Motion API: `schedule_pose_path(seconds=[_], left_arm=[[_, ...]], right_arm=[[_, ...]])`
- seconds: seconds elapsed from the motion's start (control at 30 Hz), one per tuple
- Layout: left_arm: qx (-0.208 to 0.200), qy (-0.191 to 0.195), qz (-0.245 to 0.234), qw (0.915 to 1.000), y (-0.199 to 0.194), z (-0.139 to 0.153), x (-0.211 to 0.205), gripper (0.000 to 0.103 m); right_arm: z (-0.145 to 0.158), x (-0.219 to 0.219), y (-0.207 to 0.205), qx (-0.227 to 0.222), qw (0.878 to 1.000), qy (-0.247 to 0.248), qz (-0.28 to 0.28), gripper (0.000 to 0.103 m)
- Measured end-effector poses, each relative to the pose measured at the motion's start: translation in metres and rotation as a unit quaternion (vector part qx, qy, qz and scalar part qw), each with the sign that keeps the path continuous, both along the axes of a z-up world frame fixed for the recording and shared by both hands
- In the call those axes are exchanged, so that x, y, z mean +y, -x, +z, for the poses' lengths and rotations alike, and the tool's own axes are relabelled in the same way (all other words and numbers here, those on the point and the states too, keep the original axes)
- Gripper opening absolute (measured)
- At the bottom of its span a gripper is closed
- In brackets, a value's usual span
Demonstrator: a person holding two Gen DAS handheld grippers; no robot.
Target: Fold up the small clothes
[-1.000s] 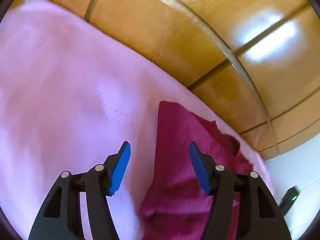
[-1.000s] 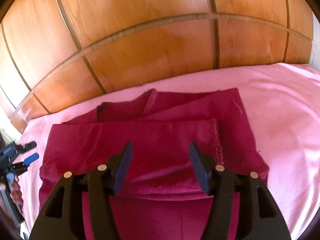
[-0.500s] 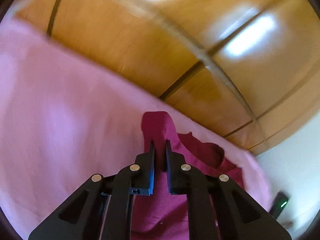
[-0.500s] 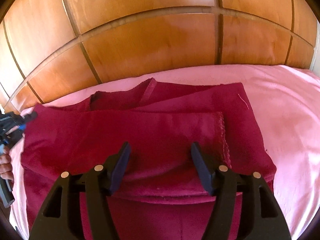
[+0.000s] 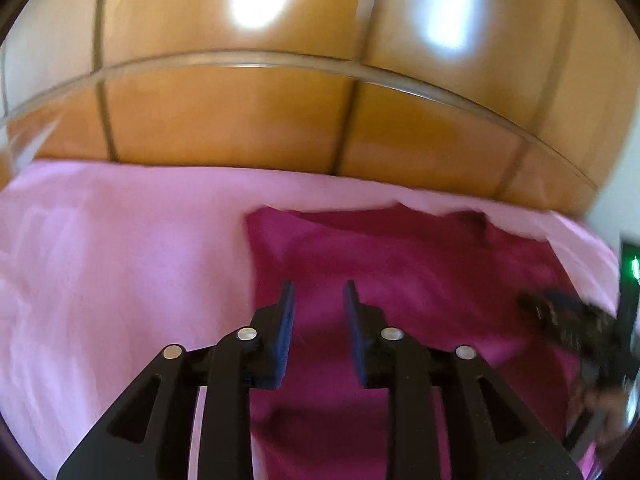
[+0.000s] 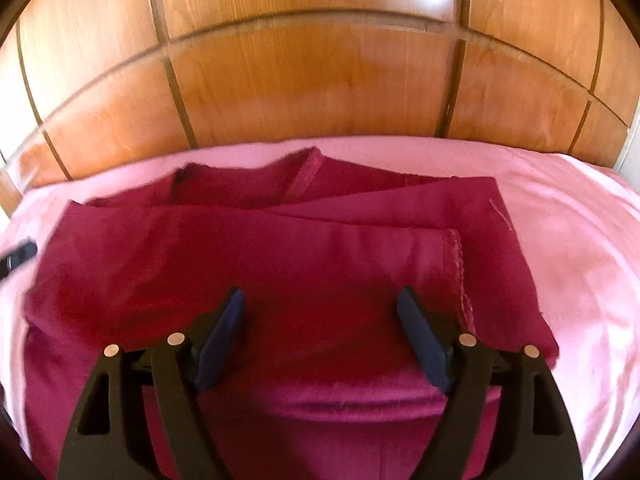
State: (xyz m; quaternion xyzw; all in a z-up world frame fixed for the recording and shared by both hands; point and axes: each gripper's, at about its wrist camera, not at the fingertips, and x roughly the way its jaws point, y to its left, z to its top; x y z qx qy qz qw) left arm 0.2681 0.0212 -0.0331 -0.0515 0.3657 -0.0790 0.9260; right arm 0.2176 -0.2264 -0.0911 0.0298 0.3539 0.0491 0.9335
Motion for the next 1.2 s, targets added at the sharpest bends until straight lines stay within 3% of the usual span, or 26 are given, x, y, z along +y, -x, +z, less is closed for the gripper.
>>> schedule_pose_path(seconds=[0.07,0.17,0.4,0.53,0.63,0.83,1.2], left_arm=[[0.006,-0.018,-0.013,0.9997,0.006,-0.007,-0.011,0.047],[0.058,-0.034,-0.011,0.9977,0.002,-0.035,-0.021,0.047],[0.043,-0.045,0.011,0.9980,-0.001,-0.046,-0.028,0.048],[0.043,-0.036,0.035,0.9978,0.010,-0.037,-0.028,0.048],[0.027,-0.046,0.044,0.9976,0.031,-0.027,-0.032,0.060],[0.007,-0.040,0.047,0.9981,0.072,-0.013,-0.032,0.060],[0.016,-0.033,0.041,0.9985,0.114,-0.015,-0.032,0.060]], right_arm=[[0.002,0.005,0.010,-0.003,1.000,-0.006,0.011,0.083],[-0.004,0.016,0.025,-0.010,0.999,0.019,0.024,0.089],[-0.022,0.025,0.025,-0.022,0.998,0.056,0.023,0.094],[-0.022,0.022,0.027,-0.023,0.998,0.046,0.024,0.094],[-0.019,0.020,0.030,-0.024,0.999,0.039,0.023,0.094],[-0.008,0.011,0.055,-0.037,0.999,0.022,0.014,0.100],[-0.028,-0.028,0.095,0.019,1.000,-0.006,-0.007,0.100]])
